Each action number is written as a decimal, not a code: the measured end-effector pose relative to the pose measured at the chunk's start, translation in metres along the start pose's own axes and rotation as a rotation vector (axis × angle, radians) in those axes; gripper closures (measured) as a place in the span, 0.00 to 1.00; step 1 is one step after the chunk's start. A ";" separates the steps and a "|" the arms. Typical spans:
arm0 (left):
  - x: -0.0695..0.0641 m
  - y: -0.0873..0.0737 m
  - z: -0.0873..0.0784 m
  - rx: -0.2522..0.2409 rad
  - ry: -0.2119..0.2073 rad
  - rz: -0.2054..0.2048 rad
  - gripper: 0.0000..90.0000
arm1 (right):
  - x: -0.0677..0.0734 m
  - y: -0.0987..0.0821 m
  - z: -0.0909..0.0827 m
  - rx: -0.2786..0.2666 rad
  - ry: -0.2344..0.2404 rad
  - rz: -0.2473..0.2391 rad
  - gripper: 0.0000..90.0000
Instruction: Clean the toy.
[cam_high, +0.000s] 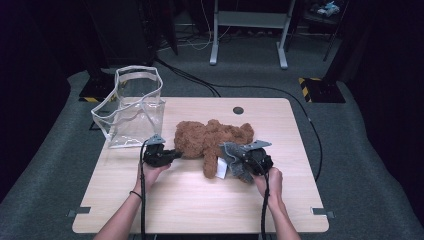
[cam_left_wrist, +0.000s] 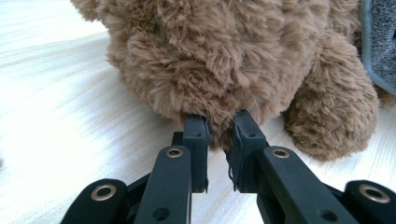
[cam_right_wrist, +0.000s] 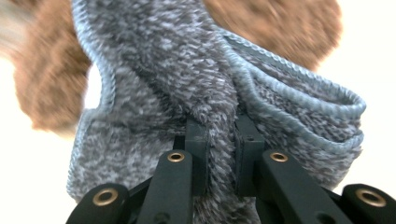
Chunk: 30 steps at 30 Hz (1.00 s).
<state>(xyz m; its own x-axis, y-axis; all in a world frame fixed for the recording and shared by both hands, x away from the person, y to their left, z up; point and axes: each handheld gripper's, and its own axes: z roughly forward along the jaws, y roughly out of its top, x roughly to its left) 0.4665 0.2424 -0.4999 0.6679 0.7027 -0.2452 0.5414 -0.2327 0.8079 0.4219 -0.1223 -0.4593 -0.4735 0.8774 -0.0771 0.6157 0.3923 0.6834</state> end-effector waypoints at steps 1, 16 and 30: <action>0.000 0.000 0.000 0.000 0.002 0.005 0.87 | -0.003 -0.003 -0.002 0.007 -0.017 0.000 0.89; -0.001 0.001 0.000 -0.003 0.000 0.005 0.87 | 0.021 0.020 -0.014 -0.085 0.023 -0.042 0.88; 0.001 0.000 0.000 -0.003 0.003 -0.005 0.87 | 0.039 -0.012 0.010 0.054 0.007 -0.114 0.88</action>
<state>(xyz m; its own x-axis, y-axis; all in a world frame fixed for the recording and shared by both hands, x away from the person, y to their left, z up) 0.4668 0.2437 -0.5003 0.6638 0.7058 -0.2474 0.5428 -0.2271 0.8086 0.4023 -0.0899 -0.4778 -0.5464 0.8246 -0.1468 0.5910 0.5038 0.6300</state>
